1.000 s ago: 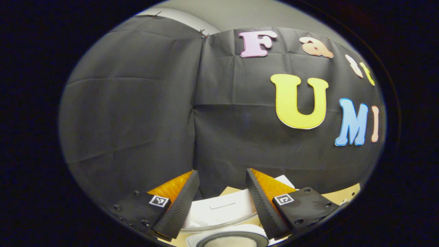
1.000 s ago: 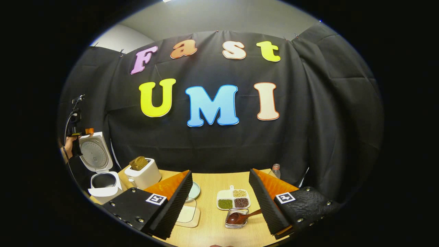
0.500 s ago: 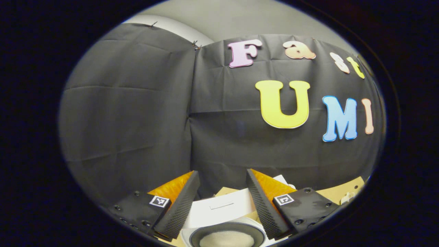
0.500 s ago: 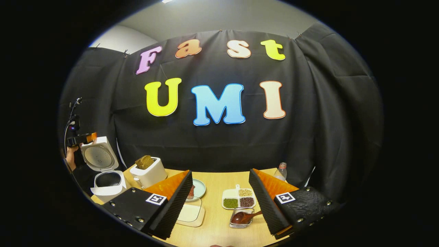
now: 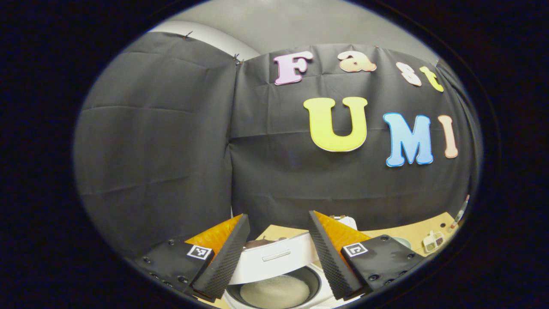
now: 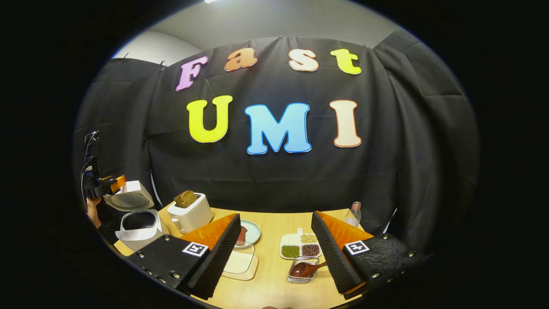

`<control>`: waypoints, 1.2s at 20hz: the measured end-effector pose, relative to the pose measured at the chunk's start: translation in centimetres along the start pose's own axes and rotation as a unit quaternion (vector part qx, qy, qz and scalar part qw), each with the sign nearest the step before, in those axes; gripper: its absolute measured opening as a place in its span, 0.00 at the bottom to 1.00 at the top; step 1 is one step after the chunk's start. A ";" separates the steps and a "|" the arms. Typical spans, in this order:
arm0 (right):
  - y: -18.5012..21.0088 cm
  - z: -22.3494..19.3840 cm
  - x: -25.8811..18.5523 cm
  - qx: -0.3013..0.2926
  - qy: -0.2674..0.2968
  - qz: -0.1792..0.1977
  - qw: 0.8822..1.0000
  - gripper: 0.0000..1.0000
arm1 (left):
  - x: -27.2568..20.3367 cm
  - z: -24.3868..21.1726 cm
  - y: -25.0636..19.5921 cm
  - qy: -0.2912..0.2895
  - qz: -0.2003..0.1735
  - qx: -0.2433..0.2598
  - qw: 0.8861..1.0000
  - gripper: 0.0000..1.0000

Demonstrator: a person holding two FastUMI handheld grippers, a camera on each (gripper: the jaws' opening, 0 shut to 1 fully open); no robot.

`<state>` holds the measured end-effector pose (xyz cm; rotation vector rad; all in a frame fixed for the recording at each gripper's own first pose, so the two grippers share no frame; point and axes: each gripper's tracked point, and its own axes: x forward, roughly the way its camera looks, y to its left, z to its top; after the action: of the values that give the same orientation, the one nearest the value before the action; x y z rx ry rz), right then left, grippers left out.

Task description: Close the left gripper, press the button to open the rice cooker; take a wooden spoon from the chopstick holder with the right hand, scoop a spoonful of rice and pour it into the rice cooker, then put the wooden spoon back into the chopstick holder.

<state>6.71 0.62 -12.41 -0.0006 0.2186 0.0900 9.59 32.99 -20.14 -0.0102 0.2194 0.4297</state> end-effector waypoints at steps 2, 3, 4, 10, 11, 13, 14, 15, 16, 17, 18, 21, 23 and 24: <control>-0.3 -0.2 -0.3 0.005 0.001 -0.002 1.000 1.00 | -0.6 -0.7 -0.4 0.005 -0.003 -0.004 1.000 1.00; -0.4 -0.2 -0.4 0.007 0.001 -0.003 1.000 1.00 | -1.0 -1.1 -0.6 0.007 -0.004 -0.005 1.000 1.00; -0.6 -0.2 -0.5 0.007 0.001 -0.004 1.000 1.00 | -1.4 -1.5 -0.8 0.007 -0.004 -0.007 1.000 1.00; -1.2 -0.5 -0.6 0.018 0.006 -0.009 1.000 1.00 | -4.1 -4.9 -1.4 0.023 0.000 -0.003 1.000 0.96; -1.1 -0.5 -0.7 0.019 0.006 -0.007 1.000 1.00 | -4.3 -5.8 -1.6 0.033 -0.003 -0.005 0.999 0.96; -0.6 -0.4 -0.5 0.021 0.006 -0.001 1.000 1.00 | -4.9 -7.2 -1.8 0.048 -0.002 -0.014 0.999 1.00; -0.3 -0.3 -0.6 0.021 0.006 0.003 1.000 1.00 | -5.3 -7.8 -1.7 0.055 0.001 -0.021 0.998 1.00; -0.1 -0.2 -0.7 0.018 0.005 0.006 1.000 1.00 | -5.5 -8.1 -1.6 0.060 0.006 -0.027 0.998 1.00; 0.0 -0.2 -0.8 0.013 0.004 0.007 1.000 1.00 | -5.7 -8.7 -1.7 0.064 0.007 -0.033 0.997 1.00; 0.1 -0.3 -0.8 0.009 0.003 0.008 1.000 1.00 | -5.9 -9.0 -1.8 0.069 0.006 -0.037 0.997 1.00; 0.1 -0.2 -0.9 0.005 0.003 0.009 1.000 1.00 | -6.0 -9.4 -2.0 0.074 0.004 -0.039 0.997 0.96; 0.3 -0.2 -1.1 0.006 0.004 0.011 1.000 1.00 | -5.9 -11.1 -2.5 0.096 -0.001 -0.042 0.994 1.00; 0.3 -0.2 -1.3 0.008 0.004 0.011 1.000 1.00 | -6.2 -12.0 -2.8 0.104 0.000 -0.036 0.994 1.00; 0.2 -0.2 -1.4 0.007 0.003 0.009 1.000 1.00 | -6.2 -12.3 -2.9 0.108 -0.001 -0.032 0.994 1.00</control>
<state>5.27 0.67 -12.33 0.0157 0.2259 0.1071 2.72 27.10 -30.96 -0.1208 0.4193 0.4343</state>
